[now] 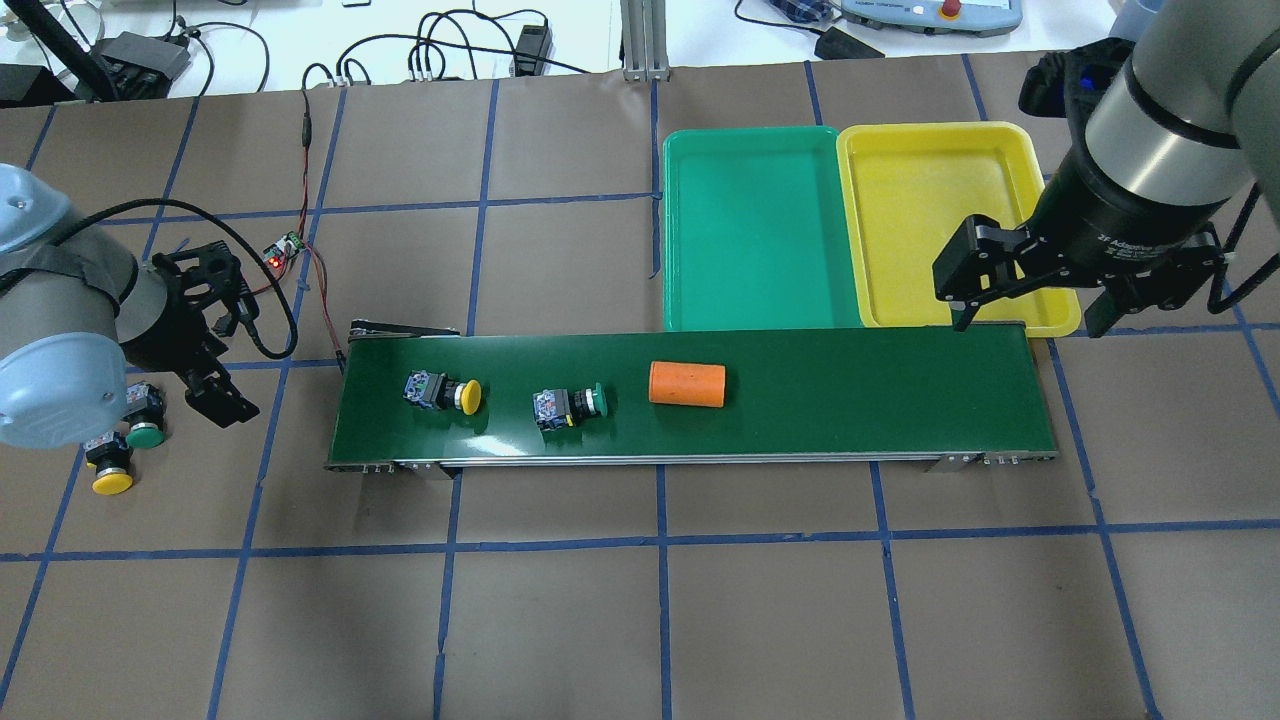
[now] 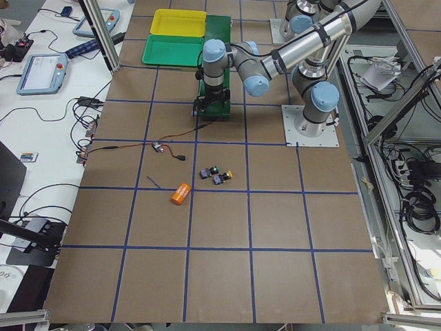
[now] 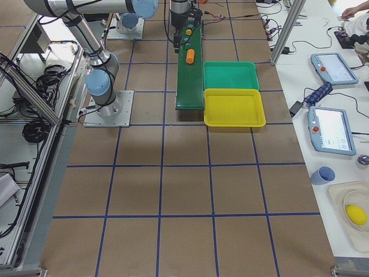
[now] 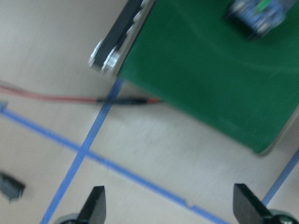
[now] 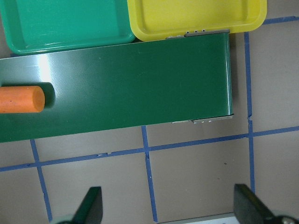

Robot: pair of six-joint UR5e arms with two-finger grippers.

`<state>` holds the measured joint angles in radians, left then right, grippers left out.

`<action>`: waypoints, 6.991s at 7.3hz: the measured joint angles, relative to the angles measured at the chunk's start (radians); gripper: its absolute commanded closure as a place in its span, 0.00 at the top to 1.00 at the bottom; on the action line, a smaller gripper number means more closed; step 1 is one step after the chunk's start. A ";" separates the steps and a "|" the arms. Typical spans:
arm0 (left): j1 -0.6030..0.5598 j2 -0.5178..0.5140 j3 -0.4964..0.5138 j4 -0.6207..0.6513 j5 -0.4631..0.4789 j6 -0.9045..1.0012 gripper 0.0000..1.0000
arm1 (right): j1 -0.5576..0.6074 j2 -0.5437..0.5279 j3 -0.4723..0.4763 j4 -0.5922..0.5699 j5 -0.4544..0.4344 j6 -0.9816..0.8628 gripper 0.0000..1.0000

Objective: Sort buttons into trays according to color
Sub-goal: 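Grasp another orange cylinder with left gripper while right gripper lowers, then place cylinder on belt with left gripper while right grasps green button, then drop green button into green tray with right gripper while left grasps button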

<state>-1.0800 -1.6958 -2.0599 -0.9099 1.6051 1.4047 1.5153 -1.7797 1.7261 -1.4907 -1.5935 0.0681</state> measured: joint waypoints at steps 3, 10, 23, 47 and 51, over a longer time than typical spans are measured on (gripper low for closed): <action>0.131 -0.152 0.129 0.103 0.010 0.210 1.00 | 0.003 0.021 0.001 -0.018 0.006 0.064 1.00; 0.220 -0.484 0.505 0.022 0.012 1.101 0.85 | 0.038 0.055 0.024 -0.033 0.028 0.372 1.00; -0.144 -0.064 0.149 -0.249 -0.091 0.554 0.00 | 0.264 0.137 0.192 -0.368 0.016 1.014 1.00; 0.213 -0.233 0.039 0.182 -0.056 -0.730 0.87 | 0.321 0.470 0.186 -0.531 0.024 1.432 0.00; 0.209 -0.235 0.041 0.183 -0.044 -0.721 0.10 | 0.302 0.461 0.052 -0.499 -0.008 1.287 0.00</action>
<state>-0.8706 -1.9312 -2.0185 -0.7267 1.5610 0.6839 1.8176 -1.3191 1.7780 -1.9895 -1.6019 1.3551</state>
